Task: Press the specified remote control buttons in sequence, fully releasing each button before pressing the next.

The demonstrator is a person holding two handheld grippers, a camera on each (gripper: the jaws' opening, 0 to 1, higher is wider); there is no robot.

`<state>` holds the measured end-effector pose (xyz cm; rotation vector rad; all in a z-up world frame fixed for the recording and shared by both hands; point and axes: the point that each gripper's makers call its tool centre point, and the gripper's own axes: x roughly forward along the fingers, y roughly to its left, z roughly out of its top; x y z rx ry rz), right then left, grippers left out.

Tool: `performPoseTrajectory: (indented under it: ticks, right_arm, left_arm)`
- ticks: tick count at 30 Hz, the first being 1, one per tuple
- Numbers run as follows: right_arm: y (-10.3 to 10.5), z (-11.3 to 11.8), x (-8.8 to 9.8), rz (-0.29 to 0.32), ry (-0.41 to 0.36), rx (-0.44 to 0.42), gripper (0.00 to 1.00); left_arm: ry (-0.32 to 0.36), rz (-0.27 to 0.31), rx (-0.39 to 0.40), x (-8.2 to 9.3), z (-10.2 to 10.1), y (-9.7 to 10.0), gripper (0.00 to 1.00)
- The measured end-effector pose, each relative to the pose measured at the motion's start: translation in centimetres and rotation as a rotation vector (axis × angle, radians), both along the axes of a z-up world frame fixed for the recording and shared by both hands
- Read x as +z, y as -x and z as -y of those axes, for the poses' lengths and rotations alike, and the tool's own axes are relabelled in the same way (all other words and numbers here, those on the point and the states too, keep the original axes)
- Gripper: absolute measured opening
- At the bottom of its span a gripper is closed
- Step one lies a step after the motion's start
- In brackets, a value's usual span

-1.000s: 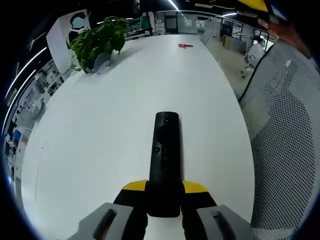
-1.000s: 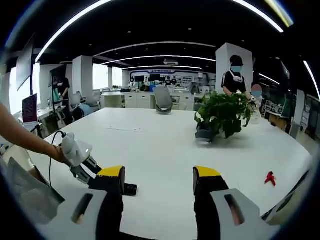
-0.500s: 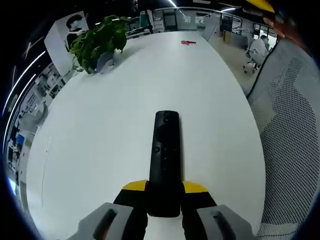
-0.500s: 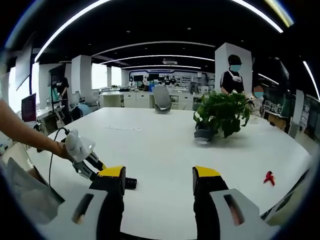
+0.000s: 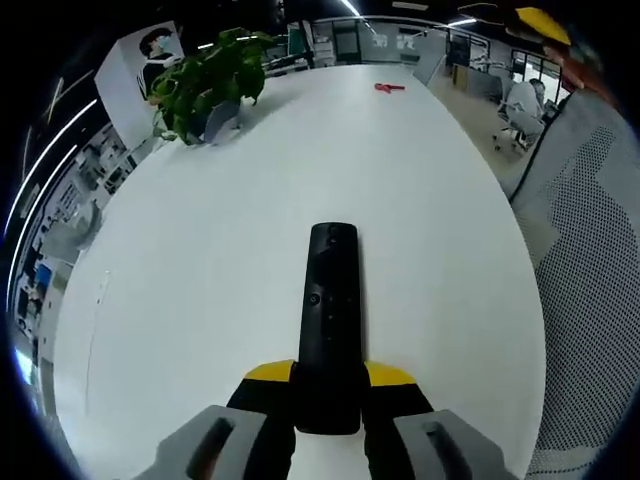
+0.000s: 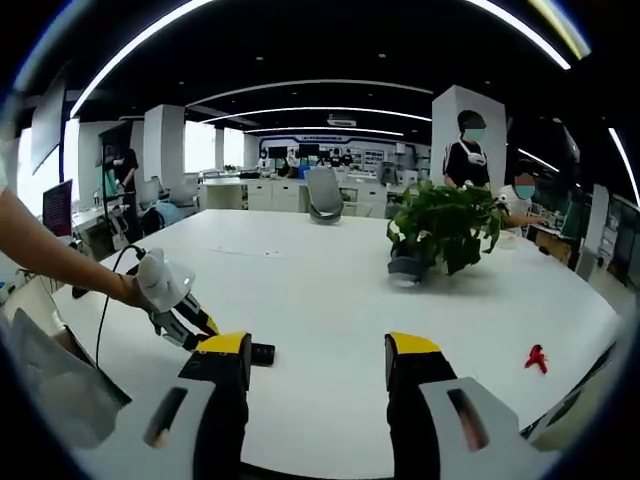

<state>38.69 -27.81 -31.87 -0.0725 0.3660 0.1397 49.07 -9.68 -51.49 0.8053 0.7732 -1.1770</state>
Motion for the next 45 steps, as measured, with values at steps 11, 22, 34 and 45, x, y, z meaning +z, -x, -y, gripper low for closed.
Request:
performPoseTrajectory:
  ticks: [11,22,34,45]
  right_arm:
    - [0.0,0.0,-0.1,-0.005,0.001,0.0,0.55]
    - [0.0,0.3,-0.2,-0.011,0.002,-0.013,0.55]
    - [0.0,0.3,-0.4,-0.017,0.014,-0.014,0.55]
    - [0.0,0.5,-0.6,-0.031,0.025,-0.02,0.55]
  left_arm:
    - [-0.019,0.013,0.0,0.0,-0.3,-1.6,0.24]
    - [-0.049,0.045,-0.018,0.0,-0.5,-2.9,0.24]
    - [-0.075,0.074,-0.036,0.0,-0.4,-4.2,0.24]
    - [-0.089,0.068,-0.051,0.0,-0.3,-5.0,0.24]
